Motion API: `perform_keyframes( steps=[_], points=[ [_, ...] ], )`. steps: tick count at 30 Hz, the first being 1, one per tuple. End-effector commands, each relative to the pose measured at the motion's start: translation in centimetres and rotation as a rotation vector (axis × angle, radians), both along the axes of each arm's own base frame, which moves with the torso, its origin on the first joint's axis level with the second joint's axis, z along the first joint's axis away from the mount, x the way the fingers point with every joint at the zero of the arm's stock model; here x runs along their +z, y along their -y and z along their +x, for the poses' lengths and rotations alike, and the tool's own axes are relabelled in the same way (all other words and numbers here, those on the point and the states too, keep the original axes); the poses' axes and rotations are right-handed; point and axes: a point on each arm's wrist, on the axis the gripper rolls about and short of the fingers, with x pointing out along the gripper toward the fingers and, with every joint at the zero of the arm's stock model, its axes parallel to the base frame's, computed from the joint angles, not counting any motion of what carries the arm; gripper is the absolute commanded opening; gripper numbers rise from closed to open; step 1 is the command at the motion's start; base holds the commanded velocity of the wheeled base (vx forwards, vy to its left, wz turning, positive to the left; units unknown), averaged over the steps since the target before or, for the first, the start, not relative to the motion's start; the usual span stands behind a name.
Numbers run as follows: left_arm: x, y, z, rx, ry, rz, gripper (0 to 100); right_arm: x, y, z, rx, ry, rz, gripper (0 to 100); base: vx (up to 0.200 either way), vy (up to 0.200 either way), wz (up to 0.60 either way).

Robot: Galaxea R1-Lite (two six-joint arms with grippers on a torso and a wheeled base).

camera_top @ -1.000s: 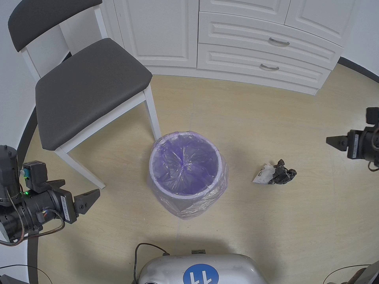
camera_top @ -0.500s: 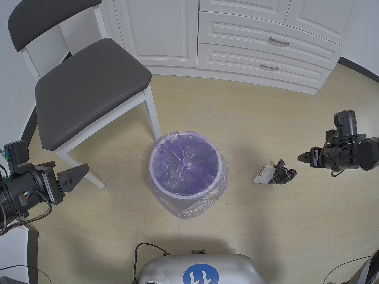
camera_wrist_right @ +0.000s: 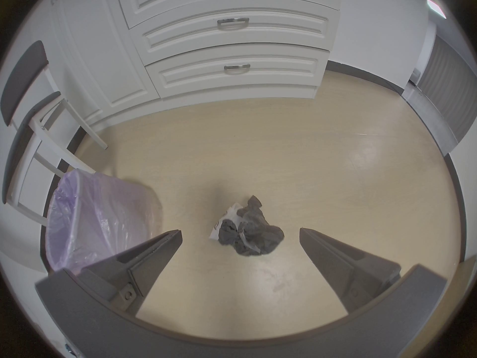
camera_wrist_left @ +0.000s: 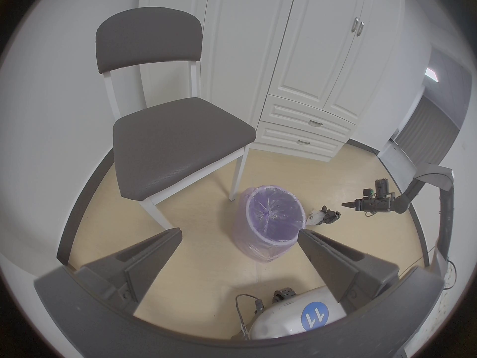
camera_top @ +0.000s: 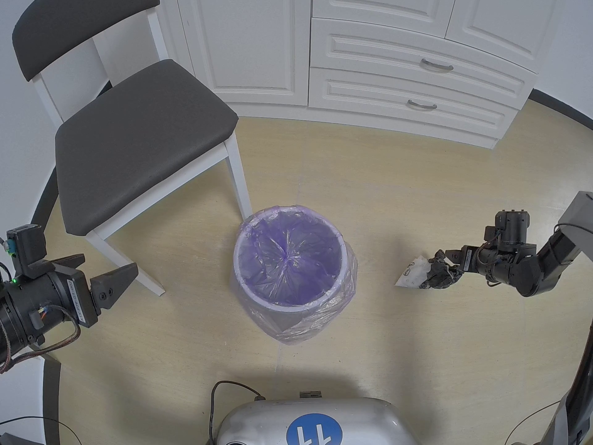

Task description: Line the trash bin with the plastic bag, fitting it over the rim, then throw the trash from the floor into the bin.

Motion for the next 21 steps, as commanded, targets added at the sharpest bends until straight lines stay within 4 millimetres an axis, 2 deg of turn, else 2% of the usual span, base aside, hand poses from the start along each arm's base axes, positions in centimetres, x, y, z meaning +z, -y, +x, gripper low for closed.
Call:
perform_keyframes(
  steps=[1,7,16,21],
  points=[
    [-0.3,-0.1,0.0,0.004,-0.009,0.018,100,-5.3,0.2,1.3,0.000,-0.040,0.009,100,0.000,0.000,0.00],
    [-0.4,-0.1,0.0,0.005,-0.010,0.020,100,-6.5,0.2,2.3,-0.012,0.013,0.003,100,0.000,0.000,0.00],
    [-0.4,-0.1,0.0,0.003,-0.010,0.020,100,-6.9,0.0,3.2,-0.033,0.050,0.016,100,0.000,0.000,0.00],
    [-0.4,-0.1,0.1,0.003,-0.011,0.021,100,-8.0,-0.2,4.1,-0.043,0.111,0.046,100,0.000,0.000,0.00]
  ],
)
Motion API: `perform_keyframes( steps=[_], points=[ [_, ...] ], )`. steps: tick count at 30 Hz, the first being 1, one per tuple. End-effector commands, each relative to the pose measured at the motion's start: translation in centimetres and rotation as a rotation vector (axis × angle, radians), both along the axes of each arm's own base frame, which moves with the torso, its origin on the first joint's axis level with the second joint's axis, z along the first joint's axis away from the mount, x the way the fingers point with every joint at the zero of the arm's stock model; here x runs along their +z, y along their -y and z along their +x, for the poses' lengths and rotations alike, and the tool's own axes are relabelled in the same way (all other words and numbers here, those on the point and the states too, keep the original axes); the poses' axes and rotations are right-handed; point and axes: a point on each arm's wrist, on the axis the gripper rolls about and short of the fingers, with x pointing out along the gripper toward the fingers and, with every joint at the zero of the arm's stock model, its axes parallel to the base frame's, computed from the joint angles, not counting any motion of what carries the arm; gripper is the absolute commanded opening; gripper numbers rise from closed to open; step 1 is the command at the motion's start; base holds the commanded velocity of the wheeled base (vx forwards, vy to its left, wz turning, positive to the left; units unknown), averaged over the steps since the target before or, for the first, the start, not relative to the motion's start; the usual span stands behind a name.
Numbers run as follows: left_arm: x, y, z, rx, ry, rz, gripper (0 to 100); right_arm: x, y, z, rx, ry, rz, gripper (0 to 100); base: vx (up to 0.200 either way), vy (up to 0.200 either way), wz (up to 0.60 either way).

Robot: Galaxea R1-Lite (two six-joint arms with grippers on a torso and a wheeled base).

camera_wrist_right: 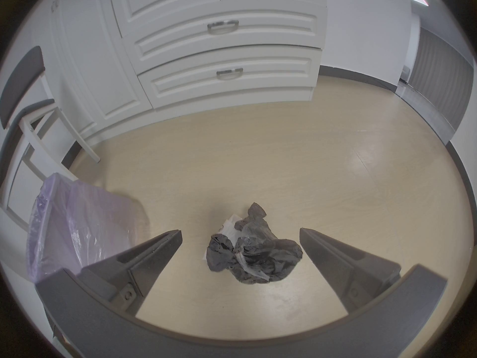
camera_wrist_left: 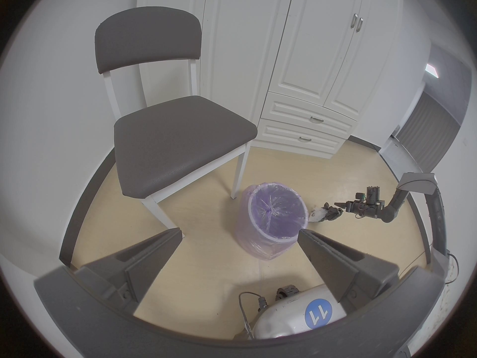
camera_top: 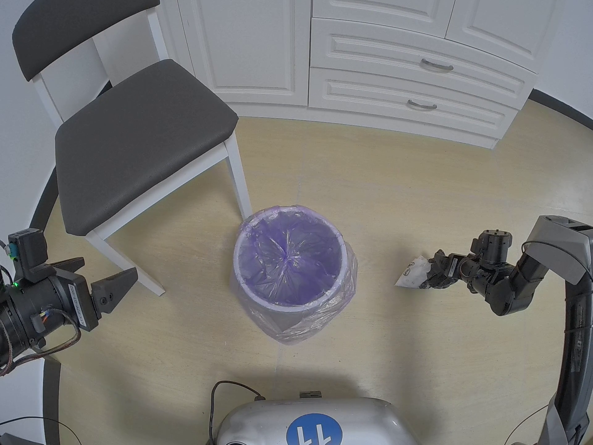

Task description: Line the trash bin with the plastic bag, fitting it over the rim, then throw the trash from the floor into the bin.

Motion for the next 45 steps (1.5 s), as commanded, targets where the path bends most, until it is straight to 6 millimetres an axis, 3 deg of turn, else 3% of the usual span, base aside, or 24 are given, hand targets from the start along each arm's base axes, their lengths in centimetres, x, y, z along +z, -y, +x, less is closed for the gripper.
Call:
perform_keyframes(
  steps=[1,18,36,45],
  points=[
    [-0.1,0.0,0.1,0.000,-0.004,0.001,100,-1.9,-0.2,0.4,-0.002,-0.014,0.010,100,0.000,0.000,0.00],
    [-0.1,0.0,0.1,0.000,-0.006,0.002,100,-4.0,0.4,3.0,-0.061,0.049,0.035,100,0.000,0.000,0.00],
    [-0.3,0.0,0.0,-0.003,-0.013,0.008,100,-7.4,1.2,4.0,-0.090,0.017,0.041,100,0.000,0.000,0.00],
    [-0.4,0.0,0.0,-0.003,-0.014,0.009,100,-7.6,1.2,4.2,-0.096,0.014,0.057,100,0.000,0.000,0.00]
  ],
)
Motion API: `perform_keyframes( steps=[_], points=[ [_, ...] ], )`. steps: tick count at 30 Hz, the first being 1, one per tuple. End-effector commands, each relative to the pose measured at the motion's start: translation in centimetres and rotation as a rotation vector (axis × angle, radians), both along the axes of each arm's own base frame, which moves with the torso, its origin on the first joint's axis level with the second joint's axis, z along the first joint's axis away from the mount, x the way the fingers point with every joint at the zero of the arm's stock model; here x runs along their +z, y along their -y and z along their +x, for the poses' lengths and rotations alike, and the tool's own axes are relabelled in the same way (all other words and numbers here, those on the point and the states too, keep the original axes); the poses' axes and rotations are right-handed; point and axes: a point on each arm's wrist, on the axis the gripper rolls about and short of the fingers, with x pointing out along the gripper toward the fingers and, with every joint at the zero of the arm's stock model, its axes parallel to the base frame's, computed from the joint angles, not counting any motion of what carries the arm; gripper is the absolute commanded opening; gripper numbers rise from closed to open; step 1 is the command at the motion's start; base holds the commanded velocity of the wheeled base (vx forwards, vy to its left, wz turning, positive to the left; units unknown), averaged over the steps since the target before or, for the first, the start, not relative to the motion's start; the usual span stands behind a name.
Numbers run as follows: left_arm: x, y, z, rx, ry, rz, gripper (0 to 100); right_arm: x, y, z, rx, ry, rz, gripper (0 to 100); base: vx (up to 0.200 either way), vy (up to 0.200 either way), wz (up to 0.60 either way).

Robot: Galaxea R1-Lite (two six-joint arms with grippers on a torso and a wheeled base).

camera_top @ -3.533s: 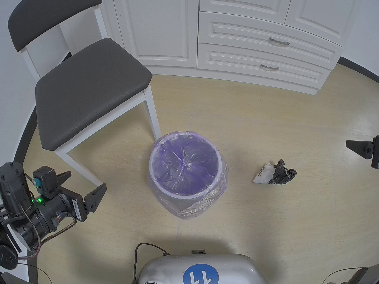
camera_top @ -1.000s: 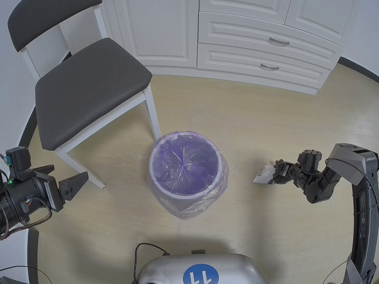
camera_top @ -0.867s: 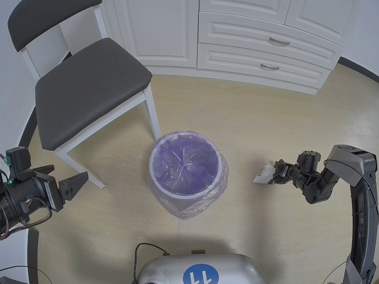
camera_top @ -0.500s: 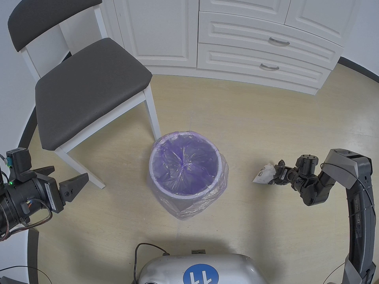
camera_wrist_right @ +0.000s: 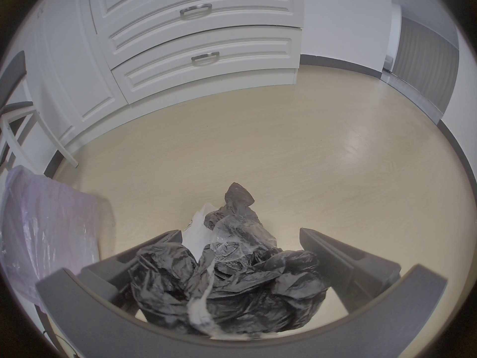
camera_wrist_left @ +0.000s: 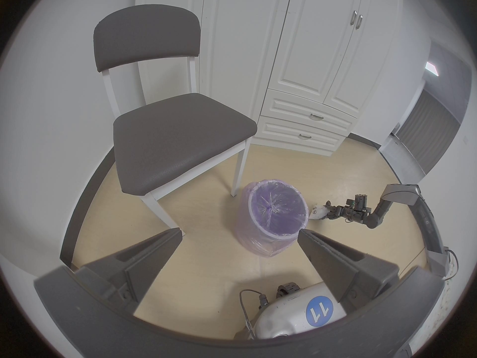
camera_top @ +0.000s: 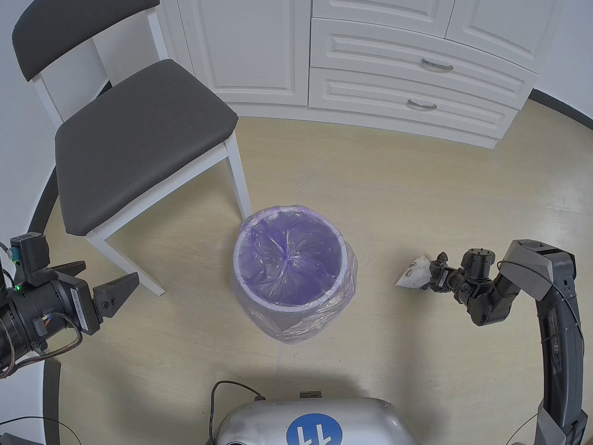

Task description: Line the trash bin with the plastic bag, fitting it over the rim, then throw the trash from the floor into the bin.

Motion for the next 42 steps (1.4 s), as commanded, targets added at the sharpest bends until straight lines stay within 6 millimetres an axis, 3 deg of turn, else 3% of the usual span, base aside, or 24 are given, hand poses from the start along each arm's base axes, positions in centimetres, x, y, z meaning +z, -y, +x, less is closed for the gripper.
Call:
perform_keyframes(
  steps=[1,4,5,14,20,25,26,28,29,32,36,38,39,41,42],
  points=[
    [0.0,0.0,0.0,0.001,-0.002,0.000,100,-0.2,0.0,0.0,-0.001,-0.005,0.006,100,0.000,0.000,0.00],
    [0.0,0.0,0.0,0.001,-0.002,0.000,100,-0.2,0.0,0.2,-0.006,-0.021,0.017,100,0.000,0.000,0.00],
    [-0.1,0.0,0.0,0.001,-0.003,0.001,100,-0.3,0.0,0.2,-0.006,-0.028,0.019,0,0.000,0.000,0.00],
    [-0.1,0.0,0.0,0.001,-0.002,0.000,100,1.0,0.0,-0.6,-0.012,-0.086,0.032,0,0.000,0.000,0.00],
    [0.2,-0.1,-0.1,0.001,0.012,-0.006,100,7.4,-0.9,-3.1,0.027,-0.037,0.031,0,0.000,0.000,0.00],
    [0.2,-0.1,-0.2,-0.003,0.017,0.008,100,12.9,-2.1,-6.4,0.070,-0.078,0.009,0,0.000,0.000,0.00],
    [0.2,-0.2,-0.3,-0.004,0.019,0.011,100,15.3,-2.4,-7.7,0.081,-0.100,0.007,0,0.000,0.000,0.00],
    [0.3,-0.2,-0.3,-0.003,0.022,0.010,100,16.7,-2.8,-8.5,0.093,-0.117,0.008,0,0.000,0.000,0.00],
    [0.3,-0.2,-0.3,-0.003,0.022,0.010,100,19.3,-3.4,-10.3,0.116,-0.131,0.007,0,0.000,0.000,0.00],
    [0.3,-0.2,-0.3,-0.003,0.025,0.009,100,22.9,-4.6,-13.3,0.159,-0.125,0.005,0,0.000,0.000,0.00],
    [0.3,-0.2,-0.3,-0.003,0.025,0.010,100,26.8,-6.4,-17.4,0.248,-0.090,0.008,0,0.000,0.000,0.00],
    [0.3,-0.2,-0.3,-0.003,0.024,0.010,100,27.2,-6.6,-17.9,0.260,-0.083,0.009,0,0.000,0.000,0.00],
    [0.3,-0.2,-0.3,-0.003,0.024,0.011,100,29.0,-7.6,-20.1,0.312,-0.049,0.016,0,0.000,0.000,0.00],
    [0.3,-0.2,-0.3,-0.002,0.023,0.012,100,29.6,-8.0,-21.1,0.338,-0.036,0.019,0,0.000,0.000,0.00],
    [0.3,-0.2,-0.3,-0.001,0.029,0.008,100,30.2,-8.8,-22.5,0.384,-0.021,0.020,0,0.000,0.000,0.00]
  ],
)
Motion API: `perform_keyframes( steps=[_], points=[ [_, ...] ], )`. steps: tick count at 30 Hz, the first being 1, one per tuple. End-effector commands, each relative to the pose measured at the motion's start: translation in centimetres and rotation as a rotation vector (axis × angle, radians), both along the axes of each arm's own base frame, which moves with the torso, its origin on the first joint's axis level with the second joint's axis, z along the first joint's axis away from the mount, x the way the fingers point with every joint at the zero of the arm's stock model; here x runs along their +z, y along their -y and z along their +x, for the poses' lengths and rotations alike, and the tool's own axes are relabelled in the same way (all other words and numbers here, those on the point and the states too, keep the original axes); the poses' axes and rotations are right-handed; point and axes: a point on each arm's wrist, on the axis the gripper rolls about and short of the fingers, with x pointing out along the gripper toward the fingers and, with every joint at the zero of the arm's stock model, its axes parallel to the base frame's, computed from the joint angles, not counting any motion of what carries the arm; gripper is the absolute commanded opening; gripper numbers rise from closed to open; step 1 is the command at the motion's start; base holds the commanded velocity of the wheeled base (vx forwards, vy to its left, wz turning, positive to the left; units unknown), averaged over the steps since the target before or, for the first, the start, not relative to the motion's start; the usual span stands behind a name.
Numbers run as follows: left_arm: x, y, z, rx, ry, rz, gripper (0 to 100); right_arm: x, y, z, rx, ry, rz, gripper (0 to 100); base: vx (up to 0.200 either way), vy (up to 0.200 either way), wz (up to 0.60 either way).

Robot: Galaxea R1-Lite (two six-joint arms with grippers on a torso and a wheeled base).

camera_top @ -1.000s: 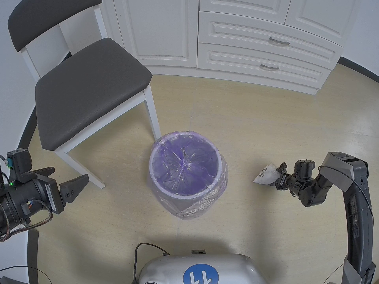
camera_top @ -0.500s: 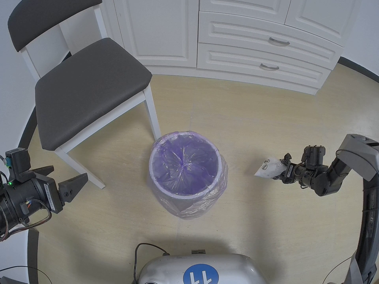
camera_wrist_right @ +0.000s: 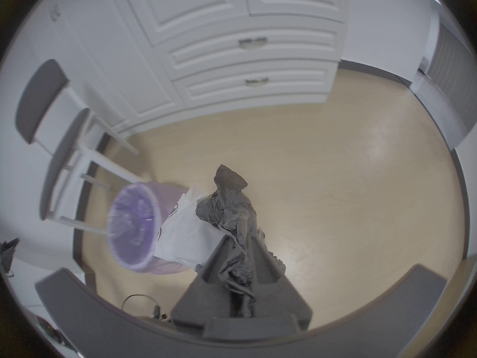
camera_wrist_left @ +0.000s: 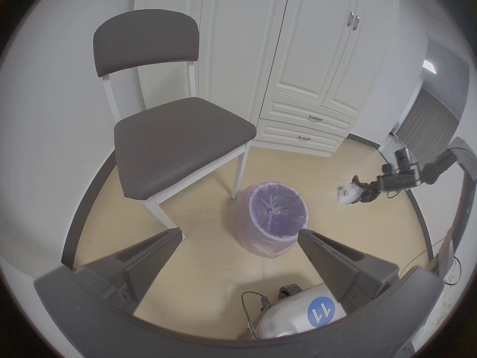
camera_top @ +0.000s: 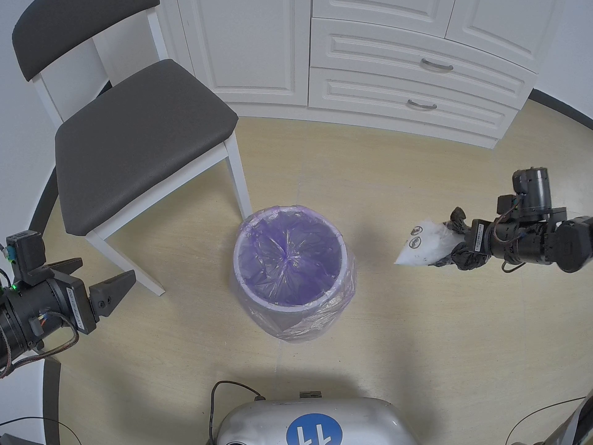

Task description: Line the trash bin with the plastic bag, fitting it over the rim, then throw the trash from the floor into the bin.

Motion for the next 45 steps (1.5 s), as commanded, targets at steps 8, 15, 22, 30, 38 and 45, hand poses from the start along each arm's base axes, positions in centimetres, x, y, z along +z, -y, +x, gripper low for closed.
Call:
perform_keyframes(
  steps=[8,15,22,30,38,45],
  points=[
    [-0.2,0.0,0.1,-0.004,0.099,0.002,100,6.1,-5.4,-12.2,0.287,0.181,-0.023,0,0.000,0.000,0.00],
    [0.8,-1.0,-1.3,0.004,0.188,0.030,100,6.7,-8.5,-14.1,0.431,0.293,-0.169,0,0.000,0.000,0.00],
    [1.1,-1.5,-1.3,0.045,0.203,0.034,100,6.6,-9.6,-12.6,0.561,0.360,-0.412,0,0.000,0.000,0.00],
    [0.8,-1.6,-0.8,0.033,0.194,0.070,100,3.5,-10.0,-9.3,0.687,0.309,-0.808,0,0.000,0.000,0.00],
    [-0.4,-1.4,0.6,0.021,0.130,0.077,100,1.4,-15.2,-6.4,0.922,0.400,-1.145,0,0.000,0.000,0.00],
    [0.0,-2.6,1.0,0.091,0.182,0.069,100,-1.6,-19.8,-1.8,0.918,0.579,-1.288,0,0.000,0.000,0.00]
  ],
)
